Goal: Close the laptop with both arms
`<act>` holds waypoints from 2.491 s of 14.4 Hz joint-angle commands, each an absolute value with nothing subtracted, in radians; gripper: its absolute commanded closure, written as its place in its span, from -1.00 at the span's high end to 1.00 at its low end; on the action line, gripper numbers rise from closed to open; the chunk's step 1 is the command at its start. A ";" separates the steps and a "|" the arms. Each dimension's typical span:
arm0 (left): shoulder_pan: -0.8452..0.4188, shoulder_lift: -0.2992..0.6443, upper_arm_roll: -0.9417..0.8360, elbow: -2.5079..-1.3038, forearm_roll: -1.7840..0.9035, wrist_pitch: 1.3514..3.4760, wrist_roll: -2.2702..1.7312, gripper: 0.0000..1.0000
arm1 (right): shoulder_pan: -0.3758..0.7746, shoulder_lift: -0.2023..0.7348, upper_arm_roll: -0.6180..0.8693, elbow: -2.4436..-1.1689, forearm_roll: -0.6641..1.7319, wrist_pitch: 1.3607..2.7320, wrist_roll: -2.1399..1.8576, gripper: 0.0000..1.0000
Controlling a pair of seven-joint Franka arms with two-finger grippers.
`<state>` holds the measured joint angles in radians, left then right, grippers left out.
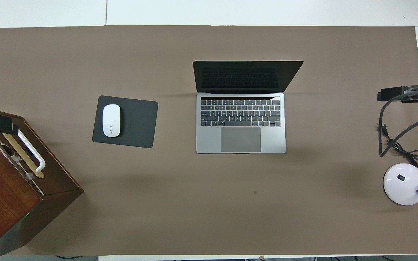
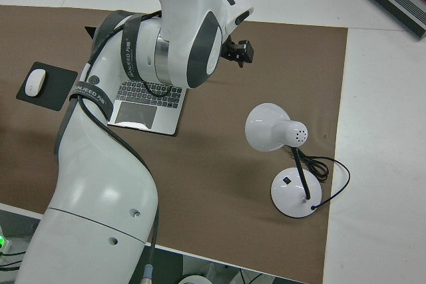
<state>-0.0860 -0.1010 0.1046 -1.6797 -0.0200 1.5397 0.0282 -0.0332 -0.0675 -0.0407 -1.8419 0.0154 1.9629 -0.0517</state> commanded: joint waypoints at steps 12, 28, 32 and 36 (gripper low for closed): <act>-0.081 -0.104 0.103 -1.681 -0.020 1.552 0.015 1.00 | -0.041 -0.086 -0.037 -1.861 0.025 1.957 -0.077 1.00; -0.080 -0.104 0.103 -1.683 -0.020 1.585 0.021 -1.00 | -0.072 -0.080 -0.043 -1.853 0.025 1.976 -0.181 1.00; -0.075 -0.103 0.104 -1.683 -0.021 1.586 0.014 -1.00 | -0.077 -0.071 -0.044 -1.842 0.020 1.986 -0.198 0.63; -0.077 -0.100 0.103 -1.683 -0.021 1.609 -0.041 -1.00 | -0.103 -0.011 -0.046 -1.761 0.009 2.017 -0.199 -0.66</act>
<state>-0.0848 -0.1010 0.1076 -1.6798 -0.0200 1.5795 0.0033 -0.0797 -0.0569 -0.0502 -1.8189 0.0140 1.9940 -0.1713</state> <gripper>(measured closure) 0.991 0.326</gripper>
